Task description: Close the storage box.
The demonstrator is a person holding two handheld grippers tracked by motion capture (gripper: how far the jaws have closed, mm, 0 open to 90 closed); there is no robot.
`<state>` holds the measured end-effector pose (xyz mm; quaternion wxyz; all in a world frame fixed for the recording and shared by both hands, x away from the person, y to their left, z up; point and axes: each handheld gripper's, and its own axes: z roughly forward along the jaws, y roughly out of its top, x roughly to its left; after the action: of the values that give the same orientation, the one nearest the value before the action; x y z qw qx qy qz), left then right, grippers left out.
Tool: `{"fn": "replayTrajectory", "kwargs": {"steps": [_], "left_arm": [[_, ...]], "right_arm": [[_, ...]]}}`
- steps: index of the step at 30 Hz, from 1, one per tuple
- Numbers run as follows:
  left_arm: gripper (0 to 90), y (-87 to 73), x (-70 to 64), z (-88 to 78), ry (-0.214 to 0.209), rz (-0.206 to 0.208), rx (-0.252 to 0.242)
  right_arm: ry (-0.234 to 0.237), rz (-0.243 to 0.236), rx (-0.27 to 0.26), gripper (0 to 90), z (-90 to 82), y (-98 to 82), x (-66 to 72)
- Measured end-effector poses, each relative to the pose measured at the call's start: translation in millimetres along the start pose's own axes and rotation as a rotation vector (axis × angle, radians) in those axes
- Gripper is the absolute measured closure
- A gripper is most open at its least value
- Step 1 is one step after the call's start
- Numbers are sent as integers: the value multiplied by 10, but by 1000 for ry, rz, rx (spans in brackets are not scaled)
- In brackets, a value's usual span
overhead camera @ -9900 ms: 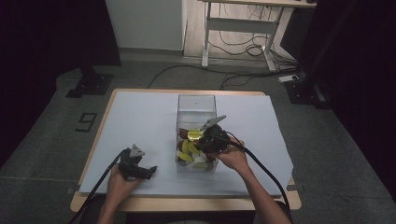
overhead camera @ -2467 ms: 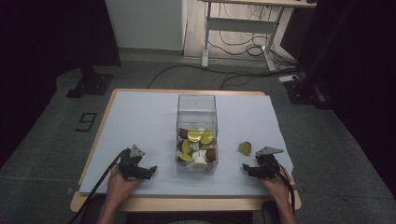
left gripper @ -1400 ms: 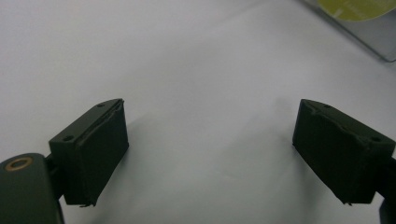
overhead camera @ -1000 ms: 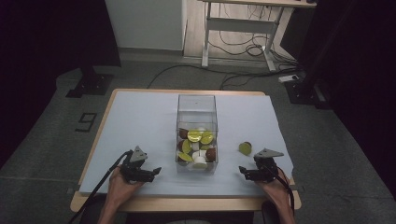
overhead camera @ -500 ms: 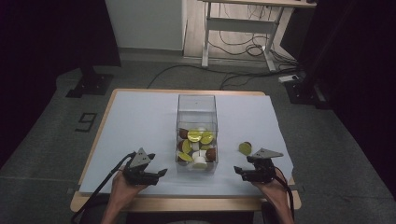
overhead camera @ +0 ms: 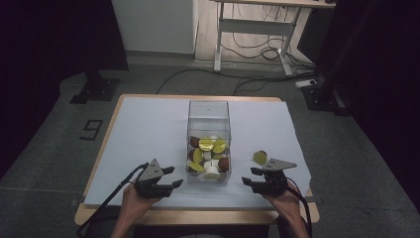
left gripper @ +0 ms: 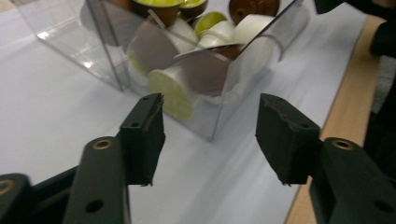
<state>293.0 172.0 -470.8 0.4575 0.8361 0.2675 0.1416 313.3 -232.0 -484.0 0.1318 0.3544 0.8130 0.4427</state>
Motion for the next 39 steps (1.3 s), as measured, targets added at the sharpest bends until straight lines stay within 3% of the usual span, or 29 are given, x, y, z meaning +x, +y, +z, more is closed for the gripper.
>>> {"fn": "replayTrajectory", "kwargs": {"steps": [7,15,25,39], "left_arm": [[509,36,-86,2,-18,6,-12],[561,74,-231,39,0,37,-5],[624,110,-314,142,-9,35,10],[687,175,-378,272,-17,50,14]], "right_arm": [[23,-47,-32,547,-12,55,137],[27,-103,-44,648,-1,99,298],[75,-119,-36,702,37,154,446],[106,-182,-16,789,199,267,633]]}}
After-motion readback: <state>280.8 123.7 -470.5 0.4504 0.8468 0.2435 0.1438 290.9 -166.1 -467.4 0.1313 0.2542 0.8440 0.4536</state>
